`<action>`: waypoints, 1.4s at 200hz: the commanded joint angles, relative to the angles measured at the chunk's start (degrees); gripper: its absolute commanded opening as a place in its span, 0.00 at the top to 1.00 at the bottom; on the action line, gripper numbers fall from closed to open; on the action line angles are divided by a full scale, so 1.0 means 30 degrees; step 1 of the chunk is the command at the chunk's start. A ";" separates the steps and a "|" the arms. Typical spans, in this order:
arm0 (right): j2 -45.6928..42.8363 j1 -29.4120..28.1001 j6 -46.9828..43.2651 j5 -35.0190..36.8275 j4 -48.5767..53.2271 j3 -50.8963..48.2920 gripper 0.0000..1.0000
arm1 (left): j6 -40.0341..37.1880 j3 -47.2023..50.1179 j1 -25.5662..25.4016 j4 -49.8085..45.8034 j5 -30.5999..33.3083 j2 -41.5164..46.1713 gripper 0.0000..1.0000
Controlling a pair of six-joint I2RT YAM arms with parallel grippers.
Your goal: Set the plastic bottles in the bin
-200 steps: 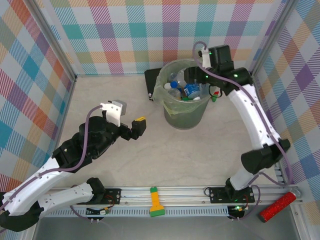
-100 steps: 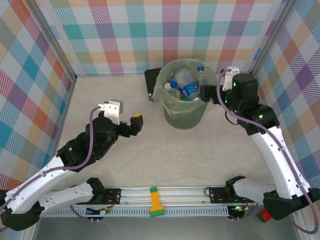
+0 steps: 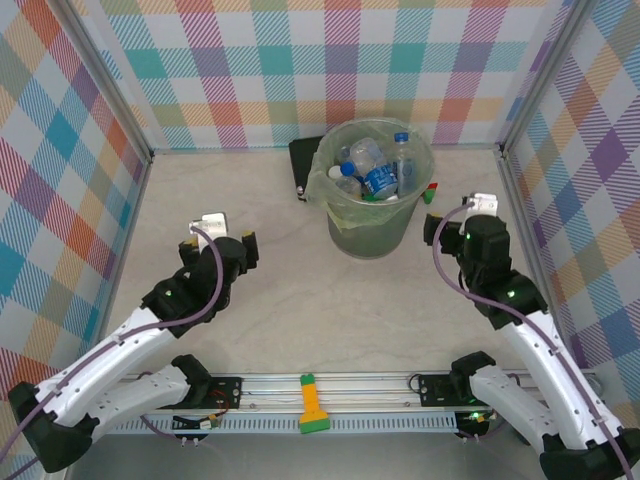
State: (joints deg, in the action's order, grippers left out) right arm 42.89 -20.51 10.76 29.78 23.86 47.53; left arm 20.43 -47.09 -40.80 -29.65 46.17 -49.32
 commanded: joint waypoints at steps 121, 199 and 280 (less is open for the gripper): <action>0.6471 0.2373 -0.3420 0.0476 -1.7720 -0.9325 0.01 | -0.2414 0.4293 0.7788 1.0787 0.0278 -0.6631 0.00; 1.0849 0.4720 -0.3360 -0.3476 -2.4853 -1.0660 0.01 | -0.6993 0.6953 0.8880 2.2089 -0.3988 -1.1042 0.00; 1.4875 0.4904 -0.3878 -0.5803 -2.9294 -1.0977 0.01 | -0.8046 0.9371 1.0778 2.9612 -0.9891 -1.3894 0.00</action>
State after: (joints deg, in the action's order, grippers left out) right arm 87.66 -6.04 -0.32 14.81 -60.95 13.69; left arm -3.01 -19.70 -11.55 47.59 25.54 -87.20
